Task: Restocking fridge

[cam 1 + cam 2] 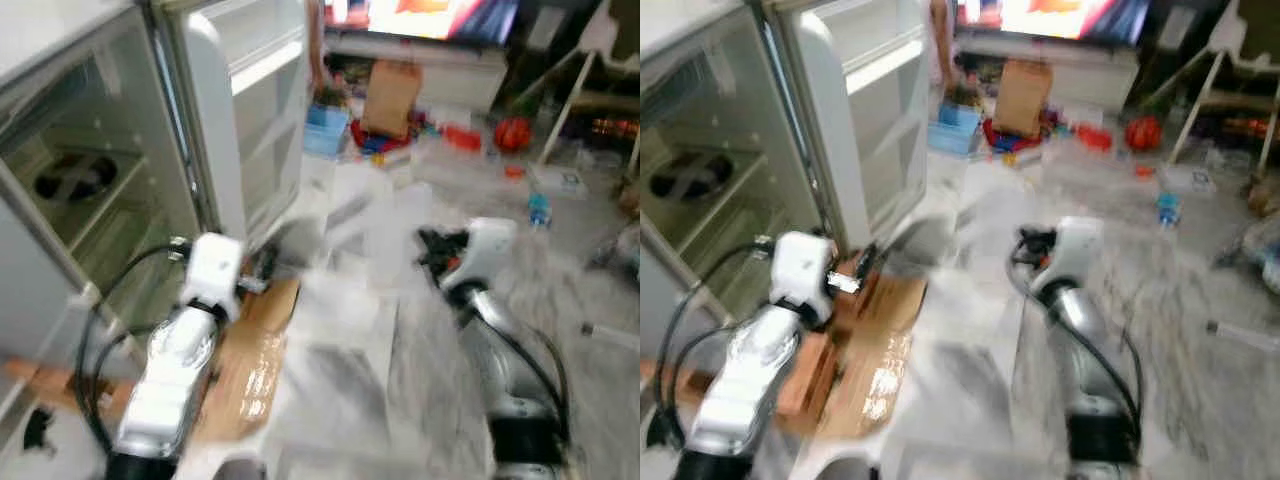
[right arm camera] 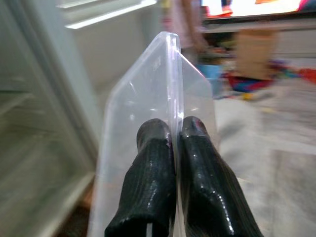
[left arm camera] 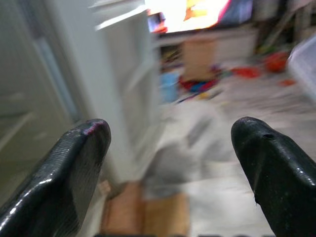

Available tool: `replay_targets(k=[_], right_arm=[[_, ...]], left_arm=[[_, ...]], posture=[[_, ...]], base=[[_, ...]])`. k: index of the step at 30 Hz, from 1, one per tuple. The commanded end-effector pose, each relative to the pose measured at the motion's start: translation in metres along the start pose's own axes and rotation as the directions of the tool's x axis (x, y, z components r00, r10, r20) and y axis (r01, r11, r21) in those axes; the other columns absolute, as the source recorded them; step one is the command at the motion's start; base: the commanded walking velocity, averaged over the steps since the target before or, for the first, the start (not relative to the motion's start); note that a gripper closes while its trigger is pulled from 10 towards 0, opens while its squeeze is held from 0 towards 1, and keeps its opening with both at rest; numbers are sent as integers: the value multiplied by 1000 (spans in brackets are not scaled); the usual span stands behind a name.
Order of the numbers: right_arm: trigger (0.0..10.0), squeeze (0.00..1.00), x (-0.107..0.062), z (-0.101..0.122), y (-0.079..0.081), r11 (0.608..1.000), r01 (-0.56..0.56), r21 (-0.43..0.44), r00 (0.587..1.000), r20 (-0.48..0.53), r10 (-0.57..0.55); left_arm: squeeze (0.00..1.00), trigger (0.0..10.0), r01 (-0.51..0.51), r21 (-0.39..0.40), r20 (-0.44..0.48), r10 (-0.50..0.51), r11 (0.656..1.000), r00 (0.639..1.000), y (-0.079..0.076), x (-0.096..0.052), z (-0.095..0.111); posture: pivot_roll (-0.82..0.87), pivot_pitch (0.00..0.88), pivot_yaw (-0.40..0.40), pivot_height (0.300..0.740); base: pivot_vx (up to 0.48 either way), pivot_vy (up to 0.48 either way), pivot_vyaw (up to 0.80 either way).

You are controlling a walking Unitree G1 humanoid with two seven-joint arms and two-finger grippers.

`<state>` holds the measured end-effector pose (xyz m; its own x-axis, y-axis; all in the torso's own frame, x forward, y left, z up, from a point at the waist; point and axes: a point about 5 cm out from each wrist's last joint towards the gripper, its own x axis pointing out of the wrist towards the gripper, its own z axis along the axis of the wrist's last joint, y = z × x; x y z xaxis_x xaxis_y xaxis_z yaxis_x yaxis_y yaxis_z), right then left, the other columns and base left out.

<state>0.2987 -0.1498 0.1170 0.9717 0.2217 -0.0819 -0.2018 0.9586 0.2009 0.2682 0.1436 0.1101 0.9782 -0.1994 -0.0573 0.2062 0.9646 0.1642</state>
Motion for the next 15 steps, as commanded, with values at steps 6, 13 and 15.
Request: replay_targets(k=[6, 13, 15], right_arm=[[10000, 0, 0, 6, -10, 999, 20, -27, 1000, 14, -20], [10000, 0, 1, 2, -6, 999, -12, -30, 1000, -1, 12], [10000, 0, 2, 0, -4, 999, -31, -33, 999, -12, 30]], left_arm=[[0, 10000, 1, 9, 17, -1, 1000, 1000, -7, 3, 4], [0, 10000, -75, 24, -17, 76, 997, 997, -1, 4, -1], [0, 10000, -104, 19, -39, 105, 994, 994, 1, 3, -4]], posture=[[44, 0, -43, 740], [44, 0, -44, 740], [43, 0, -44, 740]], base=[[372, -299, 788], [358, -314, 788], [334, -341, 788]])
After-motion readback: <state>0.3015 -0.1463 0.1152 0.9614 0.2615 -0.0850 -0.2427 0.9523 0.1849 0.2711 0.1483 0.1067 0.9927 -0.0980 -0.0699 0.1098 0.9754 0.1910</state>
